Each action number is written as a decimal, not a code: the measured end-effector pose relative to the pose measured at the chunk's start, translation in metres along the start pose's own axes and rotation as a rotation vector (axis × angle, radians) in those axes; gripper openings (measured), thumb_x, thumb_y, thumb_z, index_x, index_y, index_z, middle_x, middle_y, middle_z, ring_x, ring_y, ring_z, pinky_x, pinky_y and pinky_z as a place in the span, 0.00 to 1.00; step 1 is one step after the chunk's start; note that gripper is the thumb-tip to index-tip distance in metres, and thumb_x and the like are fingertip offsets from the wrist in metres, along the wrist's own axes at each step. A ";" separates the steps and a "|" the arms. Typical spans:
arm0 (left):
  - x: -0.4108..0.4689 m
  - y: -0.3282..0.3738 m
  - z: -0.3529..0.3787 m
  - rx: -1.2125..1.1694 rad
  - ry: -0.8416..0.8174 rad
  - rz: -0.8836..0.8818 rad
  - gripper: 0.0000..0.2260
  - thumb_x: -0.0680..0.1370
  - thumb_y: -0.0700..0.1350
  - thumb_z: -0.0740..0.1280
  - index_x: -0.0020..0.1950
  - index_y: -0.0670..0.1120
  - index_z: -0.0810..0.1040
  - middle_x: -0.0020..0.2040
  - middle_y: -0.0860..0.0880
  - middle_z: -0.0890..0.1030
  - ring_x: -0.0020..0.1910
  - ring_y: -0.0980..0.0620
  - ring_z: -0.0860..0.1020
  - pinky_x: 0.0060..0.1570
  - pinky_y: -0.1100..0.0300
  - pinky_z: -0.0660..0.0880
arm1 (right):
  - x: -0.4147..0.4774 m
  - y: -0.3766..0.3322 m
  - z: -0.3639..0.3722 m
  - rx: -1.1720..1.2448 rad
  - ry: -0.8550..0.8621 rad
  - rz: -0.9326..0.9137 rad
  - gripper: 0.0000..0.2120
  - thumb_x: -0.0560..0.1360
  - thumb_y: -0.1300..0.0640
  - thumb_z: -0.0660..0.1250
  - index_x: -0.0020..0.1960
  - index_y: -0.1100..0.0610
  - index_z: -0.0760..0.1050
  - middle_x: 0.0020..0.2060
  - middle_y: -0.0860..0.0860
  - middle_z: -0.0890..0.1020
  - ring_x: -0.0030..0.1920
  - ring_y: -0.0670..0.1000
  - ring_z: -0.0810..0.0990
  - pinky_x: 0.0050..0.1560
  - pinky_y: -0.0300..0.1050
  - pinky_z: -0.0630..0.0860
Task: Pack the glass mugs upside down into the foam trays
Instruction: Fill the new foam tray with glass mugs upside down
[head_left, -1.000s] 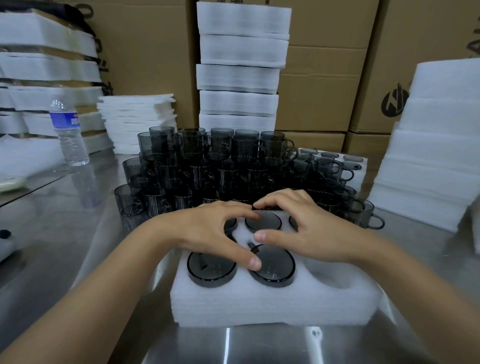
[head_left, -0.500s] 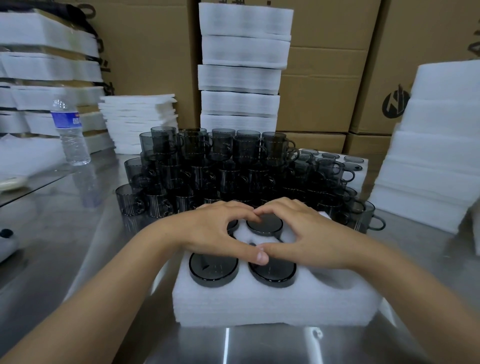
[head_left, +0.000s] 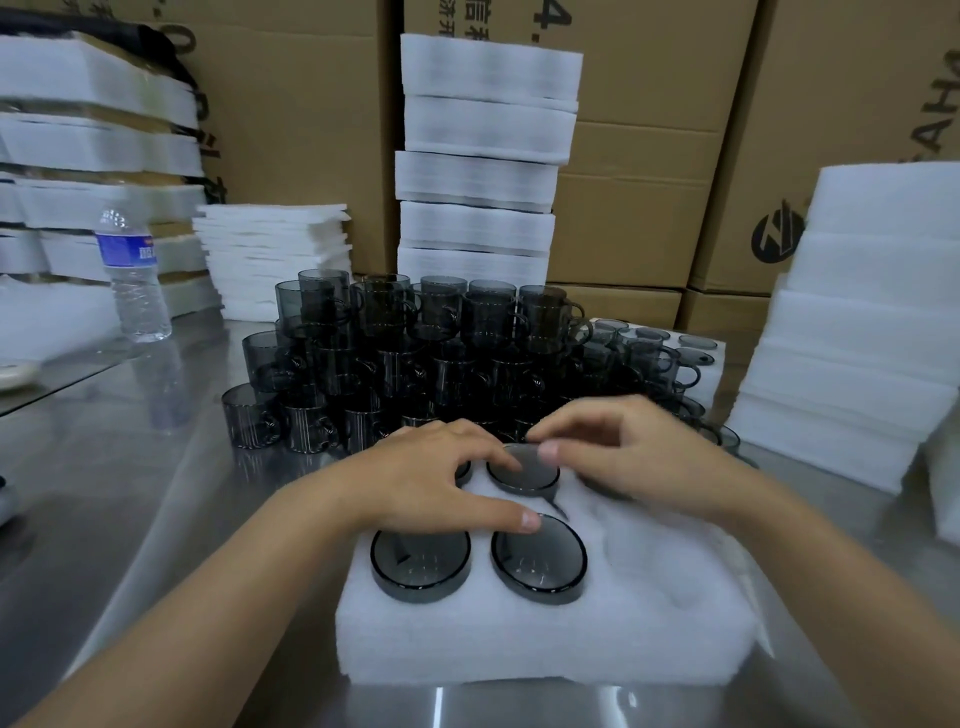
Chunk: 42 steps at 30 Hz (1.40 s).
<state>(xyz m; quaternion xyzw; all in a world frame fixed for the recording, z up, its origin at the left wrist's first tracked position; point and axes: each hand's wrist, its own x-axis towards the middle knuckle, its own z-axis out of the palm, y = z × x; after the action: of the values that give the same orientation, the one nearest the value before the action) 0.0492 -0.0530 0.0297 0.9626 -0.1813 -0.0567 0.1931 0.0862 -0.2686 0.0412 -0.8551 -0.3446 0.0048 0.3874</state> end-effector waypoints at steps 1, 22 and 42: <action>0.000 0.000 0.000 -0.006 0.004 0.001 0.31 0.63 0.76 0.61 0.63 0.67 0.70 0.67 0.68 0.64 0.67 0.61 0.62 0.68 0.57 0.59 | 0.004 0.003 -0.005 0.066 0.131 0.006 0.04 0.73 0.50 0.70 0.47 0.44 0.82 0.45 0.42 0.84 0.47 0.42 0.82 0.52 0.41 0.77; 0.000 0.001 -0.002 -0.096 0.038 0.031 0.22 0.66 0.67 0.70 0.59 0.66 0.75 0.64 0.66 0.68 0.64 0.60 0.68 0.65 0.56 0.68 | 0.088 0.035 -0.045 0.258 0.524 0.365 0.08 0.76 0.61 0.68 0.53 0.63 0.79 0.43 0.55 0.82 0.43 0.50 0.81 0.50 0.40 0.79; -0.003 -0.004 -0.007 -0.085 0.036 -0.030 0.35 0.54 0.75 0.65 0.60 0.66 0.74 0.66 0.65 0.68 0.65 0.62 0.68 0.65 0.59 0.67 | 0.013 0.005 -0.011 0.877 0.486 0.173 0.04 0.77 0.64 0.64 0.46 0.62 0.78 0.38 0.53 0.86 0.40 0.48 0.85 0.41 0.35 0.79</action>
<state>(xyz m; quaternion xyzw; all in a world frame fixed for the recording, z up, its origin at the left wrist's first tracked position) 0.0485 -0.0461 0.0349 0.9570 -0.1606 -0.0500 0.2361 0.1019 -0.2707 0.0487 -0.6140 -0.1380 -0.0179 0.7769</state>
